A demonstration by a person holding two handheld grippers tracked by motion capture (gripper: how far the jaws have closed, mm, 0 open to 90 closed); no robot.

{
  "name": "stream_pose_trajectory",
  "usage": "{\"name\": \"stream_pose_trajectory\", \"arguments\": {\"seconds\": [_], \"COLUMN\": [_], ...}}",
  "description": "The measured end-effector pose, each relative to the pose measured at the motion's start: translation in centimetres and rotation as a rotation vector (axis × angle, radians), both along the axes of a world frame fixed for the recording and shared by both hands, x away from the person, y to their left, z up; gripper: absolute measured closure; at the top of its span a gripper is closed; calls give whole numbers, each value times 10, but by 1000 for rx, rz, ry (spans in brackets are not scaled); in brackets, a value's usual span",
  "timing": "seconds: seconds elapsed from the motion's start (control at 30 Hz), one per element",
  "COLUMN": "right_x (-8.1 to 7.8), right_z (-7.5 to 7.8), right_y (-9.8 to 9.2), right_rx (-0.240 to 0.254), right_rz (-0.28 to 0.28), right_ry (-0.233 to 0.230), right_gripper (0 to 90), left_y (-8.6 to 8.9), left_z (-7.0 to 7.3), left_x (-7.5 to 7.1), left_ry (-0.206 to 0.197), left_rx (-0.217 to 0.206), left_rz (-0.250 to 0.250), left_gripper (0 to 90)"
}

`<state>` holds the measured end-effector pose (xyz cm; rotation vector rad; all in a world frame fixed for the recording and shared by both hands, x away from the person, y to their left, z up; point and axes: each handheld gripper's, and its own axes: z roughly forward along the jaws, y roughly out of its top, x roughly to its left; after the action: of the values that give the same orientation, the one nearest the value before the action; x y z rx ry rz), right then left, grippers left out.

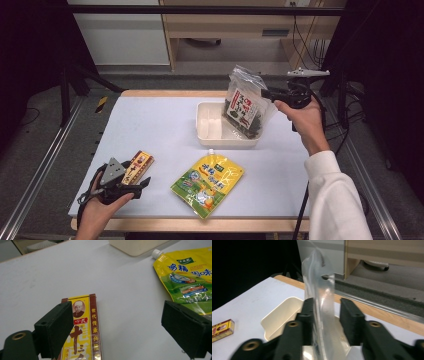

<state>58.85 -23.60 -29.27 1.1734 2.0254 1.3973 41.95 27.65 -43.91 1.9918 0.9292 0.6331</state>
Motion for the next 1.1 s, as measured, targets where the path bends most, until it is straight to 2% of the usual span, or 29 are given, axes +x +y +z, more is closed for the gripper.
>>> {"name": "stream_pose_trajectory", "arguments": {"seconds": [0.07,0.17,0.23,0.33,0.4,0.43,0.47,0.5,0.53,0.57,0.6,0.67,0.73,0.8,0.87,0.93,1.0,1.07,1.1], "right_x": [-7,-17,-25,-33,-43,-53,-53,-64,-64,-74,-74,-88,-92,-105,-112,-116,-126,-129,-135], "right_z": [2,4,6,8,9,8,8,5,5,1,1,-9,-13,-27,-36,-40,-51,-54,-61], "right_y": [-1,-3,-6,-8,-9,-8,-8,-7,-7,-6,-6,-2,-1,6,10,13,18,21,26], "right_rx": [-19,-37,-43,-39,-49,-60,-60,-63,-63,-63,-63,-63,-60,-63,-63,-56,-33,-32,-38], "right_rz": [-13,-21,-22,-30,-29,-24,-24,-19,-19,-18,-18,-10,-6,20,33,38,36,29,27], "right_ry": [-18,-46,-72,-86,-102,-118,-118,-126,-126,-133,-133,-137,-138,-140,-130,-125,-111,-107,-97], "right_gripper": [477,391,357,319,293,260,260,237,237,219,219,190,179,137,136,142,195,208,241], "left_y": [0,0,0,-1,-2,-2,-2,-2,-1,-1,-1,-2,-2,-3,-2,-2,-3,-4,-4], "left_z": [0,-1,-1,-1,-1,-1,-1,-2,-2,-2,-2,-1,-1,-1,-1,-1,-2,-1,-1], "left_x": [0,0,0,0,0,0,0,1,1,1,1,1,0,0,0,0,0,0,0], "left_ry": [2,1,0,-1,-1,-3,-3,-3,-2,-2,-3,-5,-7,-11,-11,-13,-14,-13,-13], "left_rx": [3,5,5,4,4,4,4,3,4,6,6,5,6,4,1,0,-2,0,2], "left_rz": [0,2,2,4,3,5,5,6,6,6,6,7,8,9,11,11,13,11,9], "left_gripper": [103,102,102,101,101,101,101,101,101,101,101,100,100,100,100,100,100,100,100]}}
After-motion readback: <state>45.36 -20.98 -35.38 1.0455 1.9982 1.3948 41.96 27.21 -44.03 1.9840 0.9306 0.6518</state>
